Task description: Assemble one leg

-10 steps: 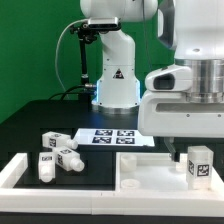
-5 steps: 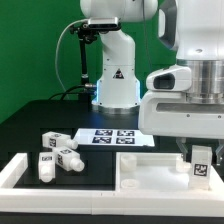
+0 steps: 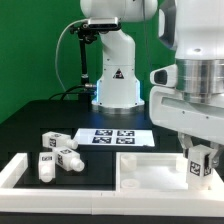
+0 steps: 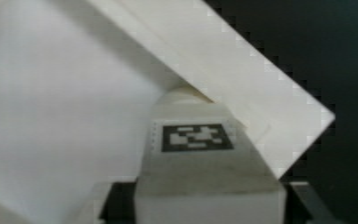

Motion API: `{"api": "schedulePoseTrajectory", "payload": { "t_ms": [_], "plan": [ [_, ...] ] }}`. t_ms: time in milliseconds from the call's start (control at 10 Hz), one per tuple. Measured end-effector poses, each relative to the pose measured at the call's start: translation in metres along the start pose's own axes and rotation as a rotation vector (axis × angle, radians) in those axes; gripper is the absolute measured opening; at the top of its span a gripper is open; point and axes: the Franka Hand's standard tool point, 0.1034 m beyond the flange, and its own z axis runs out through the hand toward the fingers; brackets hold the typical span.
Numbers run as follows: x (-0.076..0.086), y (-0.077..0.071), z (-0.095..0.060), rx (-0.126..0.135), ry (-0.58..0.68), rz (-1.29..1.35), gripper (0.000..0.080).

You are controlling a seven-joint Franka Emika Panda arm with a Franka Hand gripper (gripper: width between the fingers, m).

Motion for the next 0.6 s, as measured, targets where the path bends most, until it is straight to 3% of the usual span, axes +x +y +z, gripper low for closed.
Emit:
{"api": "schedulePoseTrajectory", "payload": {
  "t_ms": [300, 600],
  "plan": [
    [0.0009, 0.0003, 0.0009, 0.018, -0.050, 0.434, 0.0284],
    [0.0014, 0.0004, 0.0008, 0.017, -0.063, 0.626, 0.0285]
  ]
}}
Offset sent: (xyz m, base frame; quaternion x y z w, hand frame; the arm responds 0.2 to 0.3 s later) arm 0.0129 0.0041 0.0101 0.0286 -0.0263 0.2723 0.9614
